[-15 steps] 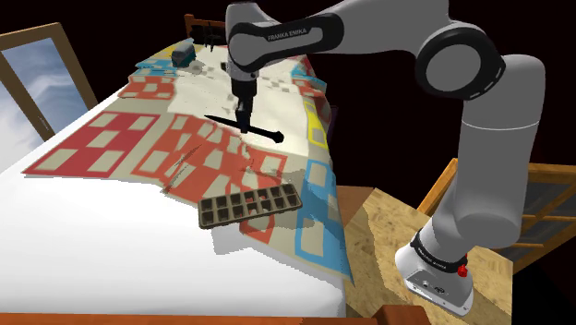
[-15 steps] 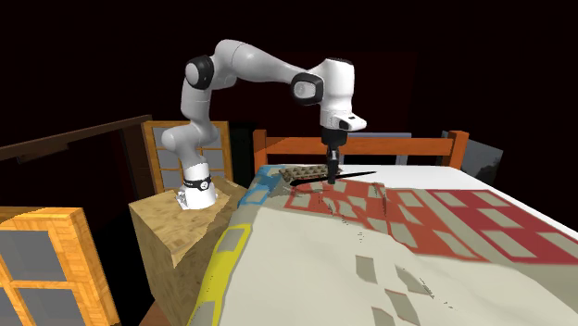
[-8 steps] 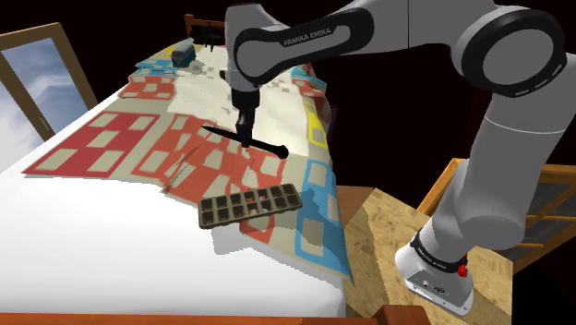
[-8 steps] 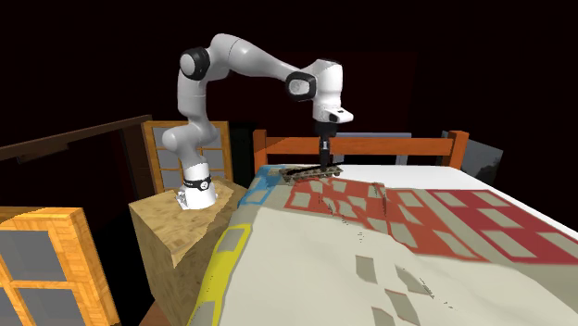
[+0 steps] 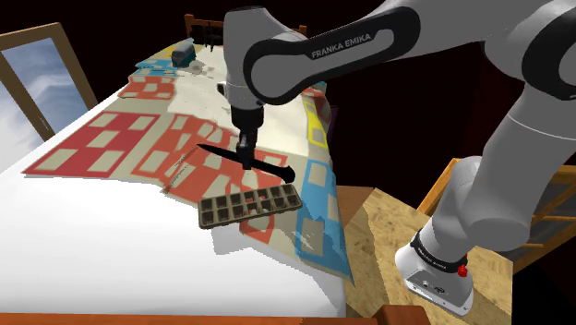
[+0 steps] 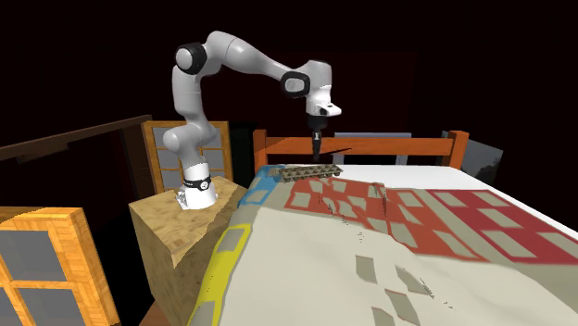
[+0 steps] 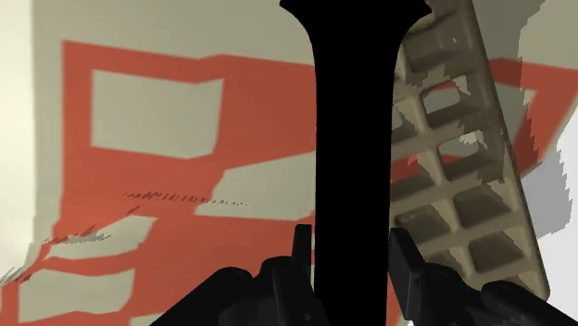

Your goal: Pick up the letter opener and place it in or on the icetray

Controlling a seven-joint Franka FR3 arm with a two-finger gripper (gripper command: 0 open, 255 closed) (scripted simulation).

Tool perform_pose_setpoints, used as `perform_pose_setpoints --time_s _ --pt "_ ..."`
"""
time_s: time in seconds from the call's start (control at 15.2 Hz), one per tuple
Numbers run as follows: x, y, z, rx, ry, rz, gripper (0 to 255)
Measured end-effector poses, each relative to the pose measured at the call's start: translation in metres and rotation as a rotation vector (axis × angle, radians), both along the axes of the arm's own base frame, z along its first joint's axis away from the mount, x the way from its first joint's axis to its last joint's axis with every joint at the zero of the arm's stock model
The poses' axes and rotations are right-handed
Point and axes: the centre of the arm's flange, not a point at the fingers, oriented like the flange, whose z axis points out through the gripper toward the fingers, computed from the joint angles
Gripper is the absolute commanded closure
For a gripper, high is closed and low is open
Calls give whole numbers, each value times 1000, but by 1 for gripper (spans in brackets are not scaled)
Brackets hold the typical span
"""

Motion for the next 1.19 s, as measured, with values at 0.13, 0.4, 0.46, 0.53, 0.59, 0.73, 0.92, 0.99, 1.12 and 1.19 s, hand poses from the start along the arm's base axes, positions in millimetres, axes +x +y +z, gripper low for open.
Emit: perform_pose_setpoints --time_s 0.13,0.4,0.46,0.53,0.59,0.73,0.92,0.99,1.12,1.19 --pt "-21 16 4 0 0 0 255" --pt "-59 46 1 0 0 0 255" --pt "-61 48 -3 0 0 0 255" --pt "-62 48 -7 0 0 -1 255" --pt "-62 49 -11 -1 0 -1 255" --pt "-62 50 -22 -1 0 -1 255" --pt "-62 50 -37 -1 0 -2 255" --pt "-63 51 -43 -1 0 -1 255" --pt "-63 49 -52 -1 0 -1 255" --pt "-63 48 -58 -1 0 -1 255"
